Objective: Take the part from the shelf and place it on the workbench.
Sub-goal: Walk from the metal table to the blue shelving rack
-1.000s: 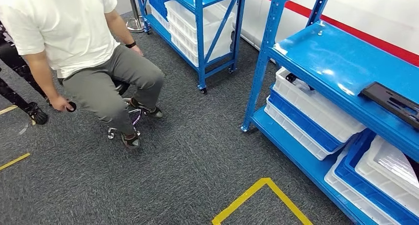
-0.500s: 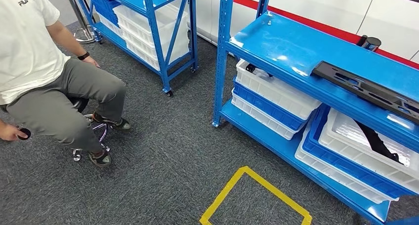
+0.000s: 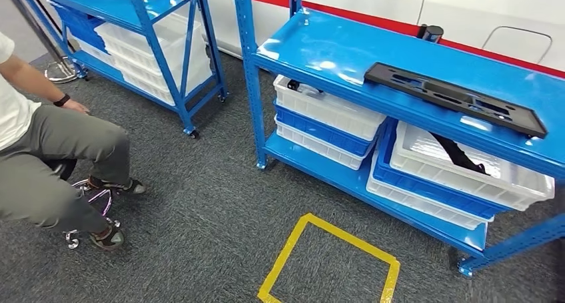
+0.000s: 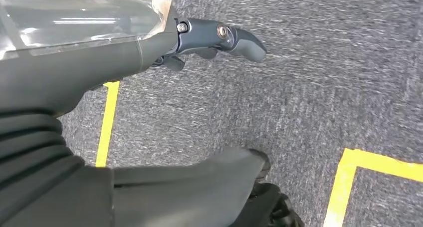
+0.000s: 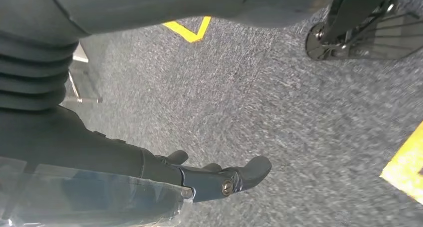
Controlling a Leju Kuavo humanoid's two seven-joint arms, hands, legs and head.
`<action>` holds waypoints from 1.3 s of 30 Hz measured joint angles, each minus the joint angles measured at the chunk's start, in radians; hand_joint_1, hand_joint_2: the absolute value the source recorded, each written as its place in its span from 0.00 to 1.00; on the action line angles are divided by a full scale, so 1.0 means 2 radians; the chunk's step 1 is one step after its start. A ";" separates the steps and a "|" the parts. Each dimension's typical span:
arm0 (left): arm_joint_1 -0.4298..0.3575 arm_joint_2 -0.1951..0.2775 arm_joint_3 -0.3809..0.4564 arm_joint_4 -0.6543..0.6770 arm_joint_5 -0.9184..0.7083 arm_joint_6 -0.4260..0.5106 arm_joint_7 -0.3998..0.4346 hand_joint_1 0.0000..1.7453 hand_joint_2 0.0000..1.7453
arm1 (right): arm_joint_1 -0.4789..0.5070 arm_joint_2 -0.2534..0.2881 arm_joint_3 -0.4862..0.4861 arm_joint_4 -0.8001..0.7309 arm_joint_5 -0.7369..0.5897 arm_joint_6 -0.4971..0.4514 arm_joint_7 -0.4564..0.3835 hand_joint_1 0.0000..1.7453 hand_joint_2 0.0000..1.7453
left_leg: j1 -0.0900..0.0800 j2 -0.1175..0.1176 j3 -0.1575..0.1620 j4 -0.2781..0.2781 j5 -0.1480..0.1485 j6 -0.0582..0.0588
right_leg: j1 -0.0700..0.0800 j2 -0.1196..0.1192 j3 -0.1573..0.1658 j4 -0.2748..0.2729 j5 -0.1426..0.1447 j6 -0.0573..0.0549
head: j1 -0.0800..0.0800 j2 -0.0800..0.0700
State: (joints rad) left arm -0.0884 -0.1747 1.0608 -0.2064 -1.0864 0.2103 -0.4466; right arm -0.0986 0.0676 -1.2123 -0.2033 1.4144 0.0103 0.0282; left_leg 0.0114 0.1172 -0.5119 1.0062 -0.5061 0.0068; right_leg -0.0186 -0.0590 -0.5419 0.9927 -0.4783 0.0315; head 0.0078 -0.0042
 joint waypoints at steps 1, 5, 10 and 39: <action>0.000 0.001 -0.001 0.000 0.000 0.000 0.002 0.00 0.00 | 0.000 0.000 0.000 0.000 0.000 0.000 0.000 0.00 0.00 | 0.002 -0.012 -0.003 0.010 -0.009 -0.003 | -0.003 0.006 0.001 -0.001 0.002 -0.004 | -0.001 0.000; 0.003 0.002 -0.001 0.000 0.000 0.000 0.009 0.00 0.00 | -0.001 0.000 0.000 0.000 -0.001 -0.001 0.000 0.00 0.00 | 0.004 -0.057 -0.058 0.128 -0.073 -0.007 | -0.003 0.032 -0.001 -0.001 0.006 -0.014 | -0.008 0.000; 0.004 0.003 -0.001 0.000 0.000 0.000 0.011 0.00 0.00 | 0.000 0.001 0.000 0.000 -0.002 -0.001 0.000 0.00 0.00 | 0.006 -0.083 -0.029 0.051 -0.009 -0.002 | -0.001 0.070 0.001 0.001 0.006 -0.013 | -0.011 0.000; 0.003 -0.001 -0.002 0.001 0.004 -0.017 0.035 0.00 0.00 | -0.001 0.009 -0.001 0.000 0.006 -0.024 0.015 0.00 0.00 | 0.005 -0.058 -0.051 0.095 -0.031 -0.004 | 0.000 0.036 0.000 0.000 0.007 -0.013 | -0.012 0.000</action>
State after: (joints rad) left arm -0.0827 -0.1773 1.0577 -0.2053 -1.0777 0.1770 -0.3762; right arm -0.1013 0.0858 -1.2144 -0.2026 1.4273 -0.0373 0.0576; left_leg 0.0209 0.0005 -0.6144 1.1967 -0.5686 -0.0011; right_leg -0.0190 0.0137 -0.5422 0.9923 -0.4642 0.0058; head -0.0169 -0.0042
